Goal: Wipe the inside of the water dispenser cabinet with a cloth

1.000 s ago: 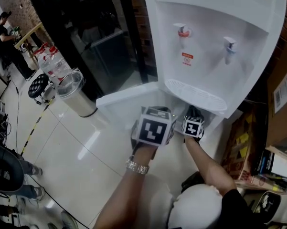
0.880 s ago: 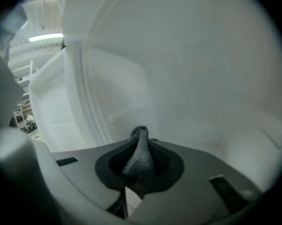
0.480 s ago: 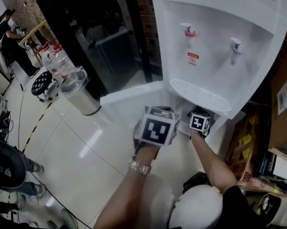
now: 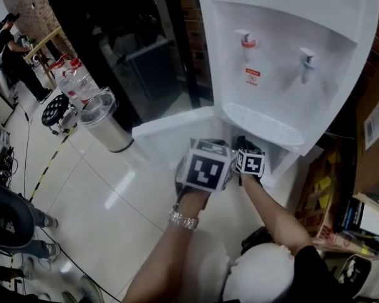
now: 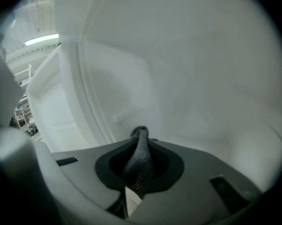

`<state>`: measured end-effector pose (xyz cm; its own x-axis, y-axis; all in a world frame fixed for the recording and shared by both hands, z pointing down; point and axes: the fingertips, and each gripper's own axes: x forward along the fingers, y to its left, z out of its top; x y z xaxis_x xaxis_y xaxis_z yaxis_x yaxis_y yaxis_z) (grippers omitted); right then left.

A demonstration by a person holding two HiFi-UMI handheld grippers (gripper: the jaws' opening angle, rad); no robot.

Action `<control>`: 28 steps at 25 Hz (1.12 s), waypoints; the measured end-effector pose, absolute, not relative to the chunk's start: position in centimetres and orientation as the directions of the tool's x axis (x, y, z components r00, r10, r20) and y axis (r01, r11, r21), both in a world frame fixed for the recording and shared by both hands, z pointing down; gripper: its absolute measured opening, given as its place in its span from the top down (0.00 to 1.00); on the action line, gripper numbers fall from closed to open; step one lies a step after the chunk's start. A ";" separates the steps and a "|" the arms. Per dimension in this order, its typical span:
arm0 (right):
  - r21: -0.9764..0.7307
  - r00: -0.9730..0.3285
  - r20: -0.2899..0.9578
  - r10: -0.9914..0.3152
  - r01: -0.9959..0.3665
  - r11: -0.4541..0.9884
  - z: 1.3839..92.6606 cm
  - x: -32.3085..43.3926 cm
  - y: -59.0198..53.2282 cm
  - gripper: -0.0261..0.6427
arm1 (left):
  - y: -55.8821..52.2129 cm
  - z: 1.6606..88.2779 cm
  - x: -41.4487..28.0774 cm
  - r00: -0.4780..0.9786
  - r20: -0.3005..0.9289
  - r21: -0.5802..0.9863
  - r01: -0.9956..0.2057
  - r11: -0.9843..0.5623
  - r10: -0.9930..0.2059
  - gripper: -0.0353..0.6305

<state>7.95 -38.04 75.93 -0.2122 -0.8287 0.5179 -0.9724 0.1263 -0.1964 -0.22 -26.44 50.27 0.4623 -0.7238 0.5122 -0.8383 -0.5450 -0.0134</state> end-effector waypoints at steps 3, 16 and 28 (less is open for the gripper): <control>-0.162 -0.187 0.547 -0.816 -0.980 0.116 76.9 8.2 -37.8 0.92 | -26.3 49.9 -0.6 0.458 0.507 -0.013 -0.843 -0.538 -0.730 0.94; -0.159 -0.041 0.566 -0.823 -0.985 -0.060 76.2 12.7 -35.5 0.92 | -26.4 49.4 0.1 0.470 0.489 -0.003 -0.841 -0.541 -0.734 0.94; -0.118 -0.022 0.588 -0.808 -0.991 -0.058 78.4 13.6 -35.5 0.92 | -26.8 49.1 -0.3 0.459 0.473 0.000 -0.854 -0.521 -0.752 0.94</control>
